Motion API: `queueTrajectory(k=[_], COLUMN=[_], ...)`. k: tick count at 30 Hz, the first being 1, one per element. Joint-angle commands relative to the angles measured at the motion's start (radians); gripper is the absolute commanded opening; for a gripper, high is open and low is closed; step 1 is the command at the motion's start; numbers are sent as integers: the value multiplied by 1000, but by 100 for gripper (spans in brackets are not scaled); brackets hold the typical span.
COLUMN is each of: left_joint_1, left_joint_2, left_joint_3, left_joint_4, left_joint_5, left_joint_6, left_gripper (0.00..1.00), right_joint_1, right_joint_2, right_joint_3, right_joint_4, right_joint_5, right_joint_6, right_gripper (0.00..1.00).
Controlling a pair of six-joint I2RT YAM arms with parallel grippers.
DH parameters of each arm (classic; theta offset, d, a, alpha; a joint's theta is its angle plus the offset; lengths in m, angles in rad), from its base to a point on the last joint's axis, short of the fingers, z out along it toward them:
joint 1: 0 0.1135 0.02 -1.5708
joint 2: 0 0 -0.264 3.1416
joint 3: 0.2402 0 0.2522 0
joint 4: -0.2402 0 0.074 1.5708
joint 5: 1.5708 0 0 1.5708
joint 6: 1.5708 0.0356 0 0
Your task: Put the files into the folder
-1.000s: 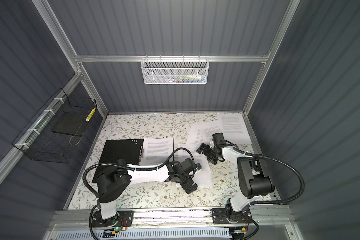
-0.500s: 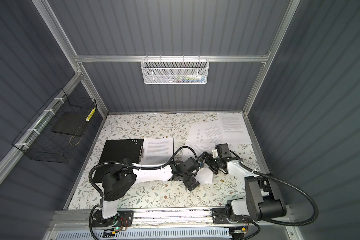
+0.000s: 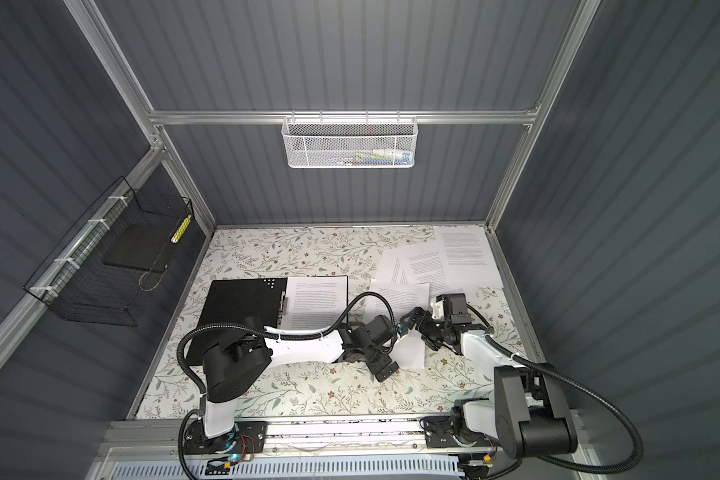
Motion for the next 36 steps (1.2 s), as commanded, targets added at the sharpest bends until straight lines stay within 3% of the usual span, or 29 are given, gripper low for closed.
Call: queueTrajectory(k=[1,20,25,30,36], left_joint_1=[15,15,16,18,18], left_joint_2=[68,65,49,-63,-285], left_joint_3=[-68,-73,-62,-61,-140], left_joint_4=[-141,-138,-140,-90,107], left_joint_5=[36,49,66,102,106], left_joint_6=[-39,-27,-31,-38,-59], left_gripper=[100,100,100,100,100], right_joint_1=[-7,-9,-8,-9,-9], right_joint_2=[7,34,44,11,-93], right_joint_3=[14,84,89,80,69], right_joint_4=[6,-90,-97,-103,-142], right_joint_5=[8,102,102,97,99], right_joint_6=[-14,-104,-102,-83,-69], right_gripper=[78,25,0,0,0])
